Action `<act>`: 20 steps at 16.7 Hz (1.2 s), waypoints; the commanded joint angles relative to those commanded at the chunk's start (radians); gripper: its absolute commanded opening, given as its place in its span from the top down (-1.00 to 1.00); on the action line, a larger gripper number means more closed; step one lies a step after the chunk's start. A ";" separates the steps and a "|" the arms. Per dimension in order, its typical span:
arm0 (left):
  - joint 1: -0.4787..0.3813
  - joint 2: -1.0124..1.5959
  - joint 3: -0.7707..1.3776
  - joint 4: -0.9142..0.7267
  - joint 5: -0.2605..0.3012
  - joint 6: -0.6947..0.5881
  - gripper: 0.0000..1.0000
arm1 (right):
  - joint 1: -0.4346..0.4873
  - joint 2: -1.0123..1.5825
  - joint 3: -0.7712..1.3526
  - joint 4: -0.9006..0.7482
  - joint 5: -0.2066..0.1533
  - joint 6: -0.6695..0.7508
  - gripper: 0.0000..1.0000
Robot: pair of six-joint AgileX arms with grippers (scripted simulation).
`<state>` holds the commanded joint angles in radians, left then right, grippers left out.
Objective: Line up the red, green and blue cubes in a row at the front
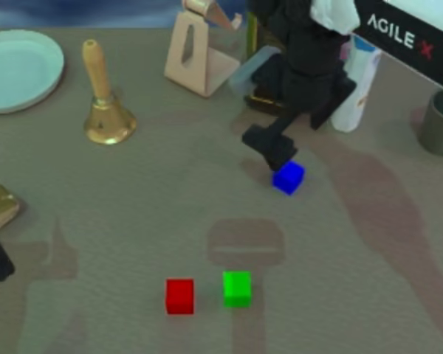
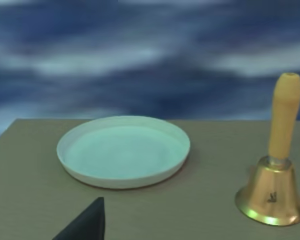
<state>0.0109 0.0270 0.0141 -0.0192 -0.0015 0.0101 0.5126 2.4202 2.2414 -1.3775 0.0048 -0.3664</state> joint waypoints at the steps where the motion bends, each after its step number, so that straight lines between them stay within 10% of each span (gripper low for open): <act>1: 0.006 -0.017 -0.009 0.013 0.001 -0.007 -1.00 | 0.005 0.021 0.021 -0.010 0.001 -0.004 -1.00; 20: 0.009 -0.027 -0.014 0.019 0.002 -0.010 -1.00 | 0.008 0.069 -0.219 0.273 0.001 -0.004 -1.00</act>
<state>0.0200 0.0000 0.0000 0.0000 0.0000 0.0000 0.5211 2.4889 2.0227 -1.1045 0.0063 -0.3701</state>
